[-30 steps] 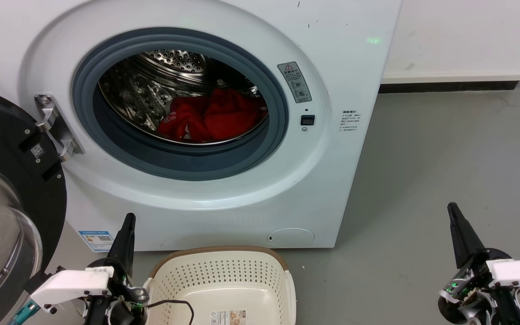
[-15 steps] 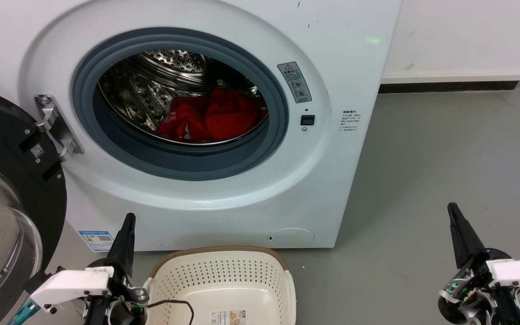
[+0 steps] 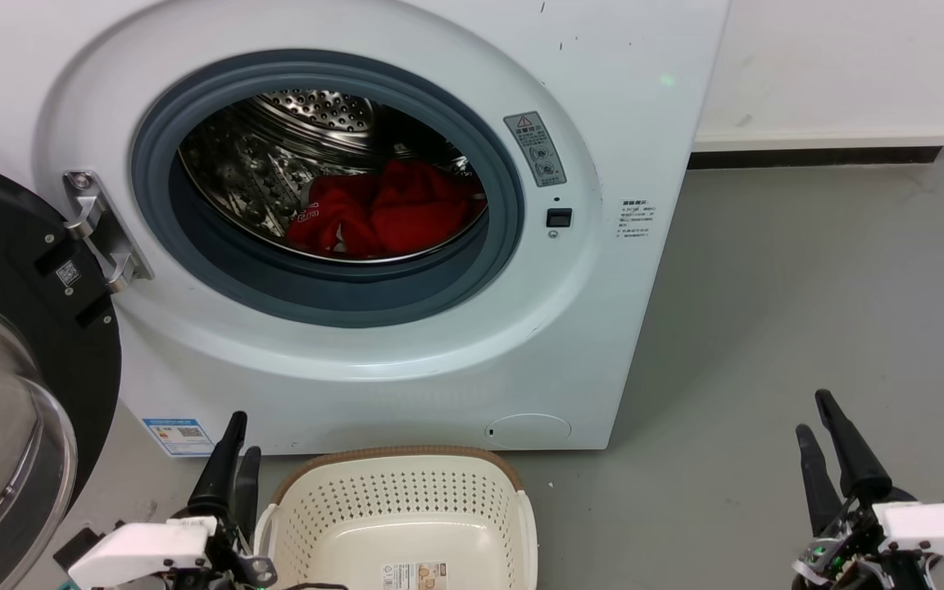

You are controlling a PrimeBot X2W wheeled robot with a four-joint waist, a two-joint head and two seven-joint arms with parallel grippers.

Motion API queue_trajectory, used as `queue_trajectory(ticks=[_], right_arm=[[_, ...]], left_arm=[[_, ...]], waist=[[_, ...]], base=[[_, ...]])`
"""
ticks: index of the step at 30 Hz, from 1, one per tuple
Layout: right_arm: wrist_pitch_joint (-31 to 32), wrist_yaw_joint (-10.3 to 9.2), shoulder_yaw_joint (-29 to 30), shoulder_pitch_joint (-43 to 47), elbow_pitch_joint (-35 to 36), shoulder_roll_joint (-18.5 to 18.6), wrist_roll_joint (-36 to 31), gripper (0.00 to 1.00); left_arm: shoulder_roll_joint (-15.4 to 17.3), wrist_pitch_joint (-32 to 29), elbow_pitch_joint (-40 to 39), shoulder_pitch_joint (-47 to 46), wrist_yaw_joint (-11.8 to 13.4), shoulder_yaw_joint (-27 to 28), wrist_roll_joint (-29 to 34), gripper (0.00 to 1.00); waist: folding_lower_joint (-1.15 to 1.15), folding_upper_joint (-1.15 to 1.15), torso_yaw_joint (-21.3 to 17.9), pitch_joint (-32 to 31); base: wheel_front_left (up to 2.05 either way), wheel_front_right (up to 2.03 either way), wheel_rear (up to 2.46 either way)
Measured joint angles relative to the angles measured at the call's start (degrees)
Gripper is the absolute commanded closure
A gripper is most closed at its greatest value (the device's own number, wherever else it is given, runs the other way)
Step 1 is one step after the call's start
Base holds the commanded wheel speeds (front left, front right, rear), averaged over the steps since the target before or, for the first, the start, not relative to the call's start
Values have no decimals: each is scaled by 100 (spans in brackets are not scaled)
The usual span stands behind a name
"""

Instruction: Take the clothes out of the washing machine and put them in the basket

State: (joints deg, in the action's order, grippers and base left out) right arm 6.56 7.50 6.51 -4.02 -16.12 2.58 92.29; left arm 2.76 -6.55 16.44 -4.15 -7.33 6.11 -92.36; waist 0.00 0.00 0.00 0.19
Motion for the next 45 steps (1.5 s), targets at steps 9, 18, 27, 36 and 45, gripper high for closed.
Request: queue_trajectory(ticks=[9,18,27,36,45], right_arm=[[-271,-1,-123,117,79,-8,-104,0],[-509,-1,-87,196,82,-8,-712,0],[-714,-1,34,203,310,-8,-2180,0],[-886,-1,-100,254,888,-4,-3874,0],[-1066,-1,-257,332,1293,-3,-5300,0]], left_arm=[[-4,274,-89,131,1,-4,233,0],[-5,502,-194,229,1,109,940,0],[-2,719,-609,274,167,345,1942,0],[-1,887,-1265,344,703,155,3232,0],[-3,1062,-1670,494,993,-216,4258,0]], waist=[[0,0,1,-3],[0,0,-12,-23],[0,0,-26,-28],[0,0,-31,-29],[0,0,-30,-48]], base=[[0,0,0],[0,0,0],[0,0,0],[0,0,0],[0,0,0]])
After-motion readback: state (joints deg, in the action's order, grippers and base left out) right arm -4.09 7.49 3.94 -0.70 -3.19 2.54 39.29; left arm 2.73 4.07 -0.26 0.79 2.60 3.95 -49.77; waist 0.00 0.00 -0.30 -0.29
